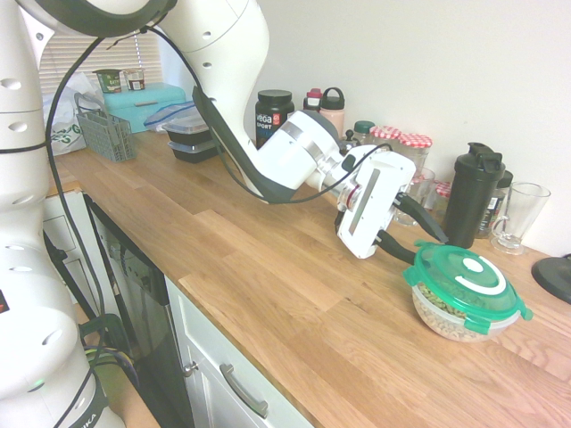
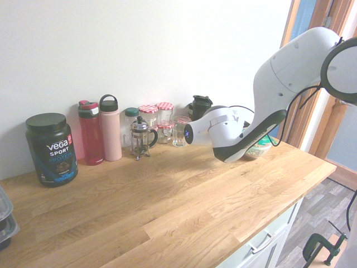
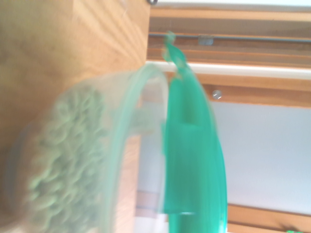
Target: Cover the lid of food container
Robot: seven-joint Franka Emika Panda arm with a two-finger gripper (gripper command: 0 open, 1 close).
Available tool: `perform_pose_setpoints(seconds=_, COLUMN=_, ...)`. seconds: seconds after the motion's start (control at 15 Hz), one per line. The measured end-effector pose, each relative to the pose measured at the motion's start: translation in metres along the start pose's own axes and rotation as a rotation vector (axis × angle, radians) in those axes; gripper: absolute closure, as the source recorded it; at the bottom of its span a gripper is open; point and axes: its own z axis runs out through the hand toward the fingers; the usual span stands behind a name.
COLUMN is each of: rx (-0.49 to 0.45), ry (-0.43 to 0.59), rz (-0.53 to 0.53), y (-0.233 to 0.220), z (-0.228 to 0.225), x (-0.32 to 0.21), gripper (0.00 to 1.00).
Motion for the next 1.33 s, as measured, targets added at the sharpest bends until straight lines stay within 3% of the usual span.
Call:
perform_pose_setpoints(seconds=0.33, rx=0.1, ry=-0.111, rz=0.039, y=0.017, z=-0.006, x=0.01, gripper=0.0)
perform_pose_setpoints(seconds=0.6, rx=0.195, ry=-0.226, rz=0.075, y=0.055, z=-0.008, x=0.036, gripper=0.0)
perform_pose_setpoints(seconds=0.8, rx=0.307, ry=-0.396, rz=0.062, y=0.081, z=-0.01, x=0.045, gripper=0.0)
perform_pose_setpoints(seconds=1.0, rx=0.459, ry=-0.565, rz=0.053, y=0.11, z=-0.044, x=0.044, gripper=0.0)
perform_pose_setpoints(seconds=1.33, rx=0.712, ry=-0.798, rz=-0.009, y=0.153, z=-0.124, x=-0.028, gripper=0.0)
